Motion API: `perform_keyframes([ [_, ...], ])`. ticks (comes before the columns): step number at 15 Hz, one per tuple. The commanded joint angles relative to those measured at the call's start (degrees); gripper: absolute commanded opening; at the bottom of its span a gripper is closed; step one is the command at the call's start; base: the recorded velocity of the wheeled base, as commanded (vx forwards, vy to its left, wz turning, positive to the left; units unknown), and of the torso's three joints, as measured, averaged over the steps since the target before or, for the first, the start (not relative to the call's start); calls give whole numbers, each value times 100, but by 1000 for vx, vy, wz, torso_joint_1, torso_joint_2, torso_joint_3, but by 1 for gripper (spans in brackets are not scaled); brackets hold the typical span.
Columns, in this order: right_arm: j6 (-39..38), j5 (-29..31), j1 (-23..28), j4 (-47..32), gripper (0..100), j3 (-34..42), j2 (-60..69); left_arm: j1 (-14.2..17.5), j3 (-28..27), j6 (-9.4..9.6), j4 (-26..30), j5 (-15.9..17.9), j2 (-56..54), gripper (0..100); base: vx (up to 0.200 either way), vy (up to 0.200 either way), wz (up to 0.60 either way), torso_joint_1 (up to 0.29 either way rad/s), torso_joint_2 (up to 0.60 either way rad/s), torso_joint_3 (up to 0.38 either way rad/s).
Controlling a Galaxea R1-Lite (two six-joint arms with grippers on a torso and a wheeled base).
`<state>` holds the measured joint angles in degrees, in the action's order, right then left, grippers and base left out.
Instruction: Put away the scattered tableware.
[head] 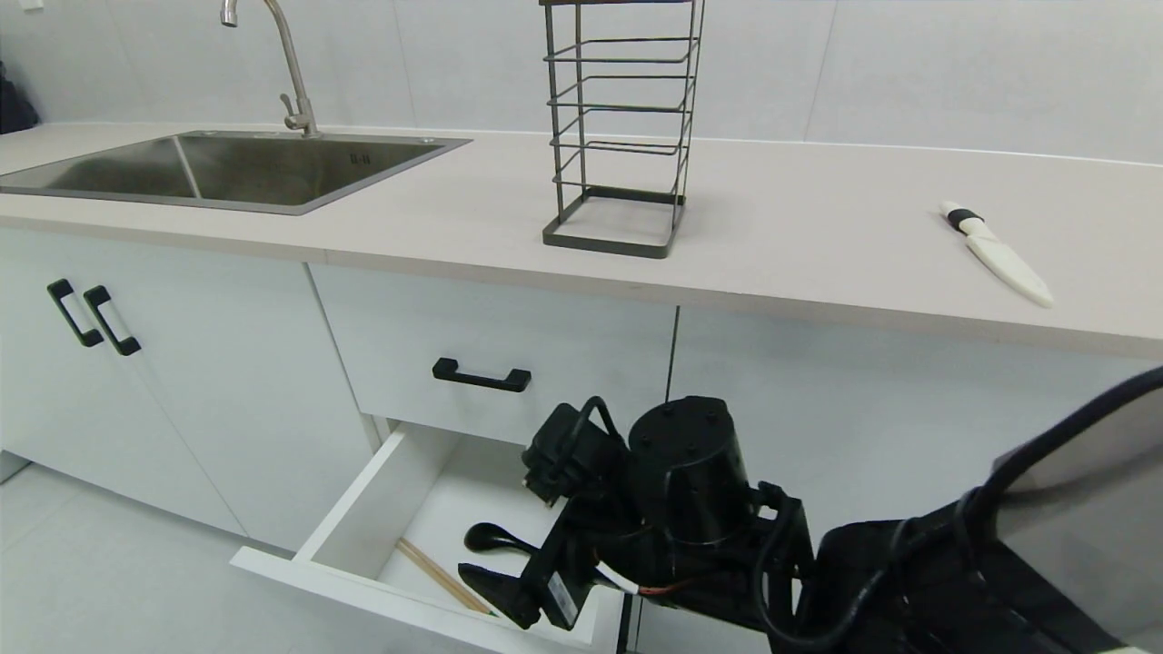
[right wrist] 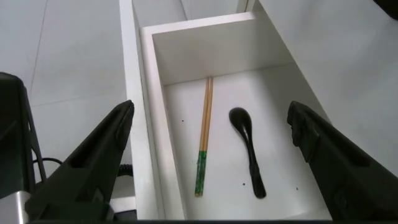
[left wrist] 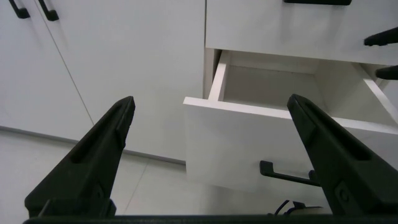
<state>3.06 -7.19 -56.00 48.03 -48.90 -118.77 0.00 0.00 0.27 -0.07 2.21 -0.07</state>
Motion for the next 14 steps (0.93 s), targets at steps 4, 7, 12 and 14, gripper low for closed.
perform_keyframes([
  [4,37,-1,204,347,100,574,513,0,0,0,-1,-1,7,100,0,0,0,0,0,0],
  [7,-130,16,178,409,100,1312,1093,0,0,0,-1,-1,7,100,0,0,0,0,0,0],
  [12,-640,306,221,426,100,2402,2341,0,0,0,-1,-1,7,100,0,0,0,0,0,0],
  [14,-631,306,459,330,100,2903,2992,0,0,0,-1,-1,7,100,0,0,0,0,0,0],
])
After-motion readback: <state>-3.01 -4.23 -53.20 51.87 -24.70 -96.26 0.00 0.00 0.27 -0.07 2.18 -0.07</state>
